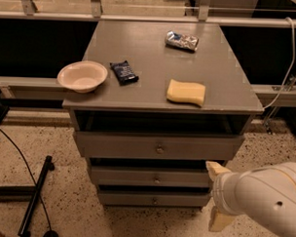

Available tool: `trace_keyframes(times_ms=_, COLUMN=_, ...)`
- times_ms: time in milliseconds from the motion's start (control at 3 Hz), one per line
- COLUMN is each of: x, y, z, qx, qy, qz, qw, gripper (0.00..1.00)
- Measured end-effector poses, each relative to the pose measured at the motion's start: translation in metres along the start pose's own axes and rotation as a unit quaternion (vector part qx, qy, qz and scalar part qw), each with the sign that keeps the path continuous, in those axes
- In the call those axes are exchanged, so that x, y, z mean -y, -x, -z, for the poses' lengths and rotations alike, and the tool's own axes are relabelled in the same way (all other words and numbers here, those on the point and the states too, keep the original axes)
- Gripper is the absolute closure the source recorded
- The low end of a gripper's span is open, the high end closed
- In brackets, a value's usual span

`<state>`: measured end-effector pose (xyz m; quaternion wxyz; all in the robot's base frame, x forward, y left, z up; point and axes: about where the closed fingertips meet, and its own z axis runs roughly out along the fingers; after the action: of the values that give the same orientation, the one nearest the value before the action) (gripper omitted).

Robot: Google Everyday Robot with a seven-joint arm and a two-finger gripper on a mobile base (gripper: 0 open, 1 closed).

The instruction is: Open middle drawer

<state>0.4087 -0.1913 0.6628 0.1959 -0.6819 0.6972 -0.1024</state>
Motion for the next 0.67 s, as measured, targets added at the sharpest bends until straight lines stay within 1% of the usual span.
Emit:
trace_keyframes(times_ms=333, x=-0.0145, y=-0.0253, z=-0.026, qx=-0.019, qy=-0.008, qz=0.029, qw=0.9994, gripper=0.0)
trace_keyframes(times_ms=667, x=-0.0116, y=-0.0286, z=-0.0257, qx=-0.026, qy=-0.015, qz=0.047, qw=0.9985, gripper=0.0)
